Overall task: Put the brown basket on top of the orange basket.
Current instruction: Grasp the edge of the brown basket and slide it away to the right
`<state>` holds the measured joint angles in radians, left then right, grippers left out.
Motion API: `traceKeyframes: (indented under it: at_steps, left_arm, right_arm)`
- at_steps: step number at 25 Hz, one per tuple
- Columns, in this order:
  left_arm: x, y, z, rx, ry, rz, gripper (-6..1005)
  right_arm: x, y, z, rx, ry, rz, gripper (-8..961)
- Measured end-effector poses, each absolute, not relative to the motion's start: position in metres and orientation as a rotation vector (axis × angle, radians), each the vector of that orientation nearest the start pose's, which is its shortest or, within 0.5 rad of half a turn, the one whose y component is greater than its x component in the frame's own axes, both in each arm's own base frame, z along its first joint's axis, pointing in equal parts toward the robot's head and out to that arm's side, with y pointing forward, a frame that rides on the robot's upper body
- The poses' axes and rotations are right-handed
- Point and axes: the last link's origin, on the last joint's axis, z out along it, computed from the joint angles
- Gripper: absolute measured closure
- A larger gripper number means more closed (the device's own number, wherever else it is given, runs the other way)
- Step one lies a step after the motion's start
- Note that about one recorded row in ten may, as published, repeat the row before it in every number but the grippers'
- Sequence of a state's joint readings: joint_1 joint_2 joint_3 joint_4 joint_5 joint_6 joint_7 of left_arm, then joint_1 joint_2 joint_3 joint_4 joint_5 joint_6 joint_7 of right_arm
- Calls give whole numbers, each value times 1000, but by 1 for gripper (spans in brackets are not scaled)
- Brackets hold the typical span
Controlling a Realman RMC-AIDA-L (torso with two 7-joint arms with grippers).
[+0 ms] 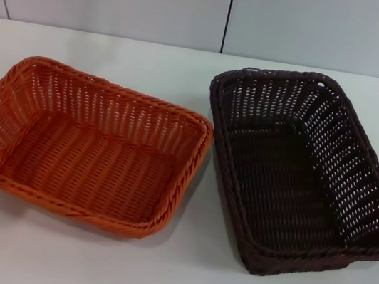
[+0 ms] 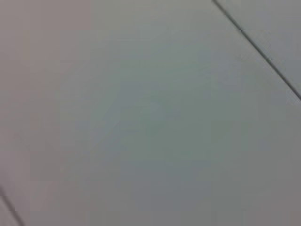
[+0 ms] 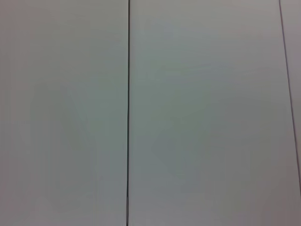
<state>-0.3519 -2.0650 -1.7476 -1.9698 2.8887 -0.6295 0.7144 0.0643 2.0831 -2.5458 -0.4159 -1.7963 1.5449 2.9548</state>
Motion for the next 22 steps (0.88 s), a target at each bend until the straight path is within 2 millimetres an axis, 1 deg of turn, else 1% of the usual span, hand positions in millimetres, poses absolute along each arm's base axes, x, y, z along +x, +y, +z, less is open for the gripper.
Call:
traceKeyframes:
  at_steps: [1,2,6,7,8,11,15,16,17,20,21,22]
  left_arm:
    - [-83,375,184,-1553,71,-268,387]
    - [-90,370,180,-1493,90,-363,387]
    - [-97,362,167,-1452,132,-444,387]
    - [-101,363,159,-1462,127,-452,387]
    - [-101,363,159,-1462,127,-452,387]
    - [-112,369,149,-1470,74,-499,387]
    - [-131,371,149,-1429,-26,-634,386]
    - [-131,371,149,-1429,-26,-634,386]
    - [-146,370,148,-1405,-78,-690,386]
    - [-151,369,147,-1400,-84,-692,386]
    - [-158,368,146,-1393,-88,-686,386]
    - [-175,366,142,-1363,-98,-696,386]
  right_arm:
    - [362,205,10,-1132,488,587,274]
    - [362,206,10,-1132,491,586,274]
    - [362,207,10,-1132,491,588,274]
    - [362,207,10,-1133,492,590,274]
    - [362,207,10,-1133,492,590,274]
    - [361,207,9,-1136,493,591,274]
    - [361,207,9,-1139,492,590,273]
    - [361,207,9,-1139,492,590,273]
    - [362,206,9,-1141,495,586,273]
    - [363,204,8,-1142,498,581,273]
    - [364,204,8,-1144,501,578,273]
    - [364,204,8,-1145,504,576,273]
